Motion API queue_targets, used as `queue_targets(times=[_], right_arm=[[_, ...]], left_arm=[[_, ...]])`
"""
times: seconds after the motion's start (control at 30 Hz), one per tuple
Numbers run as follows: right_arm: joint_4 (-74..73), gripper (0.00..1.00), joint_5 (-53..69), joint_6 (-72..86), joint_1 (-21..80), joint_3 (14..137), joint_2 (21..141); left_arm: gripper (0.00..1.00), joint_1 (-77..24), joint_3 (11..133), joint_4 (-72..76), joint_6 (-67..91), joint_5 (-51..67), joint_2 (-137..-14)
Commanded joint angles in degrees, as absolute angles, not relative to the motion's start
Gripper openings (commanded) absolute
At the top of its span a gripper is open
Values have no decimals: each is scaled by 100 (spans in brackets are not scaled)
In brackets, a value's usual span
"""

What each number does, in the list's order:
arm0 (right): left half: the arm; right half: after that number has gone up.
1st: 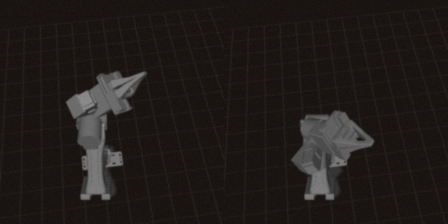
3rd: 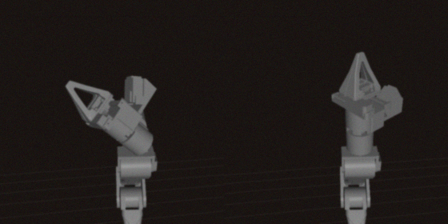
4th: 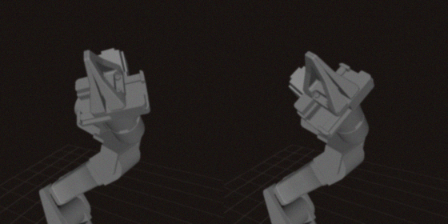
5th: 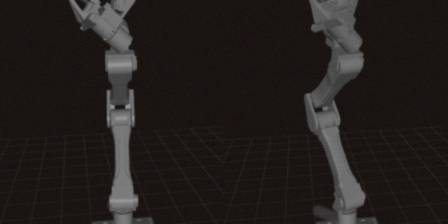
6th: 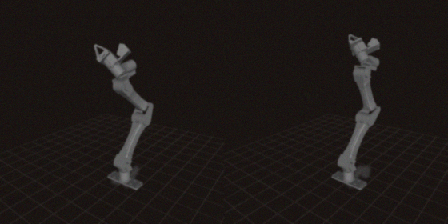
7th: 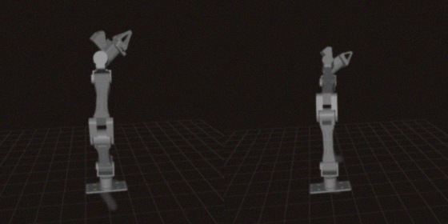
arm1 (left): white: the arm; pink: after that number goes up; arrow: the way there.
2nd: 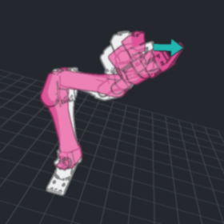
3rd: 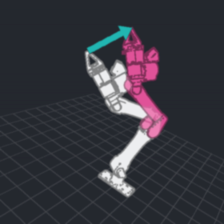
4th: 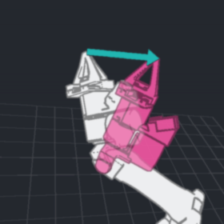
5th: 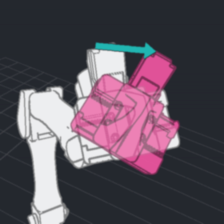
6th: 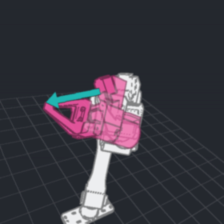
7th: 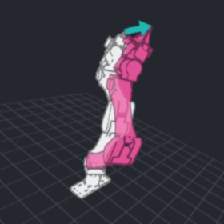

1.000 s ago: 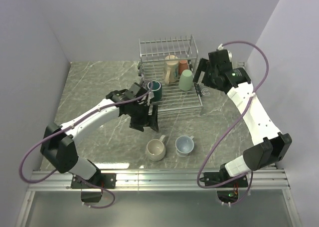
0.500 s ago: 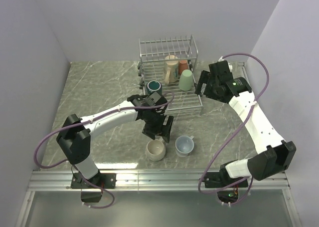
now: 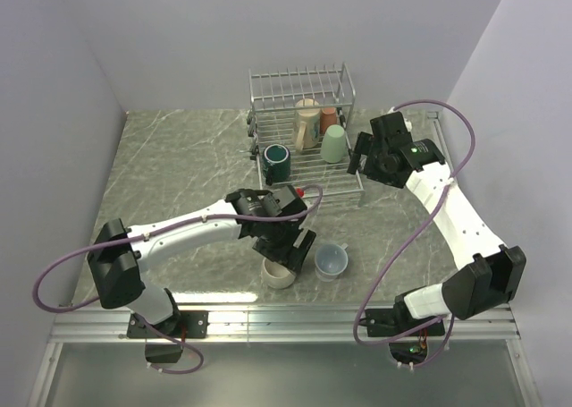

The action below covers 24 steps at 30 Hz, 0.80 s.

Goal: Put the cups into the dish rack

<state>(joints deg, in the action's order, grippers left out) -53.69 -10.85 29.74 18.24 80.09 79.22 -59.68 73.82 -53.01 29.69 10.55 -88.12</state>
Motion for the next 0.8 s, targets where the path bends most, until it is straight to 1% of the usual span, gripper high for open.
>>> queue_targets(times=[0.0, 0.1, 0.13, 0.17, 0.33, 0.37, 0.43, 0.47, 0.53, 0.57, 0.63, 0.67, 0.77], right_arm=[[-5300, 100, -1116, 2936, 1819, 8025, 7928], [-5300, 100, -1099, 2944, 1819, 8007, 7928], [-5309, 100, -1081, 2953, 1819, 7989, 7936], [-5309, 100, -1072, 2953, 1811, 7981, 7937], [-5344, 100, -1090, 2936, 1811, 7963, 7928], [-5370, 100, -1116, 2927, 1819, 7963, 7928], [-5388, 100, -1151, 2918, 1819, 7972, 7919], [-5388, 100, -1160, 2909, 1811, 7980, 7910], [-5405, 100, -1178, 2900, 1802, 7989, 7910], [-5414, 100, -1178, 2900, 1810, 7981, 7910], [-5423, 100, -1169, 2900, 1793, 7989, 7919], [-5432, 100, -1169, 2900, 1802, 7998, 7928], [-5432, 100, -1160, 2909, 1793, 8016, 7945]], left_arm=[[84, -6047, 7295, -5142, 2935, 870, -8841], [81, -6143, 7234, -5046, 2988, 590, -9008], [79, -6161, 7155, -4993, 2997, 415, -9087], [75, -6170, 7111, -4949, 3058, 291, -9123], [70, -6196, 6733, -4325, 2962, 404, -9211], [65, -6205, 6689, -4255, 2936, 422, -9228], [51, -6231, 6575, -4175, 2892, 492, -9255], [41, -6231, 6539, -4062, 2848, 544, -9255], [33, -6240, 6399, -3938, 2795, 703, -9194], [24, -6240, 6364, -3816, 2778, 790, -9167], [12, -6240, 6250, -3701, 2777, 966, -9062], [1, -6240, 6223, -3639, 2760, 1045, -9018], [0, -6232, 6170, -3525, 2716, 1204, -8834]])
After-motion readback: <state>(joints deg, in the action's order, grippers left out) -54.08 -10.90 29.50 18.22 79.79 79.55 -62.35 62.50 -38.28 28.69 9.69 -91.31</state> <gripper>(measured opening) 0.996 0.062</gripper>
